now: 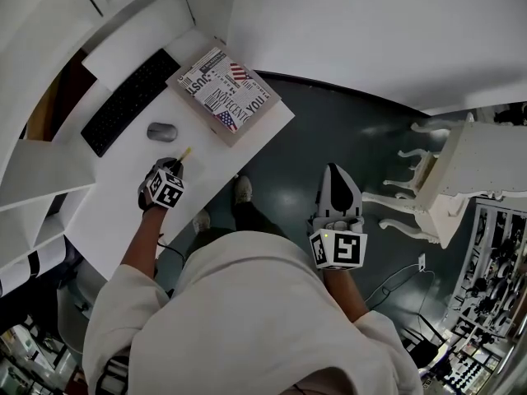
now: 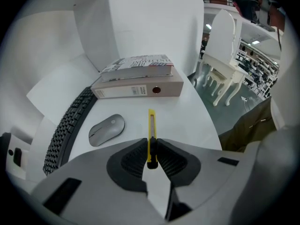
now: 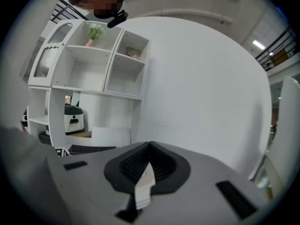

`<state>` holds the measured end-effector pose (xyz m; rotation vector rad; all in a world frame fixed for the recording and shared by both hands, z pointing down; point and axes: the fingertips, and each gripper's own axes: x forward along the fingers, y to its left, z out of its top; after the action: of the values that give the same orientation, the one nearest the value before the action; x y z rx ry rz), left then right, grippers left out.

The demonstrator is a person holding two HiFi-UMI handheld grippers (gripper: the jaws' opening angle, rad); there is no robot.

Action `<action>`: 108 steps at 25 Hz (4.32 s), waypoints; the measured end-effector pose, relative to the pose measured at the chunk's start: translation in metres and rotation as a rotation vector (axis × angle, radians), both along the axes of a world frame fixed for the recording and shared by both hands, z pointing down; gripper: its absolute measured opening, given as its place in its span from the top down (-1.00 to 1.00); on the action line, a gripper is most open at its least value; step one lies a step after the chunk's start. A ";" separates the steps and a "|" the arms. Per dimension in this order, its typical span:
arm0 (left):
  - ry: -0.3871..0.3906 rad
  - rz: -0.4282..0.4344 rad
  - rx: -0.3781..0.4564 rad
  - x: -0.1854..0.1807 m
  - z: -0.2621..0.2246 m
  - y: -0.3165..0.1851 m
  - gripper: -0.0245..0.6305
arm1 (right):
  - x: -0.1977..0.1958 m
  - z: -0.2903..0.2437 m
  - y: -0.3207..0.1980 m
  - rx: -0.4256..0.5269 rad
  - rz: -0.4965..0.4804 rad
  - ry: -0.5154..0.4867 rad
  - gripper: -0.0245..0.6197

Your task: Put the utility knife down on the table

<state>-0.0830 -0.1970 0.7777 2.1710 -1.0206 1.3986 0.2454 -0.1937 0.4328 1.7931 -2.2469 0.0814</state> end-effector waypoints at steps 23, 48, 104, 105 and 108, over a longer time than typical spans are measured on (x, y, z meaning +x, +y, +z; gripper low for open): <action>-0.024 0.035 -0.118 0.001 0.044 -0.001 0.73 | 0.010 0.012 -0.012 -0.040 0.005 0.014 0.91; 0.025 0.005 -0.095 0.002 0.015 -0.004 0.66 | 0.003 0.007 -0.016 -0.013 -0.035 -0.010 0.91; 0.493 -0.657 0.948 -0.151 -0.383 0.066 0.92 | -0.137 -0.070 0.018 0.207 -0.208 -0.071 0.91; 0.492 -0.659 0.958 -0.151 -0.385 0.067 0.92 | -0.137 -0.070 0.018 0.209 -0.206 -0.070 0.91; 0.493 -0.664 0.972 -0.152 -0.389 0.072 0.92 | -0.137 -0.070 0.019 0.210 -0.200 -0.069 0.91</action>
<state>-0.2354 -0.1247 0.3883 2.1586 -2.1889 0.0017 0.1083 -0.1743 0.3626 1.6735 -2.5540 -0.1386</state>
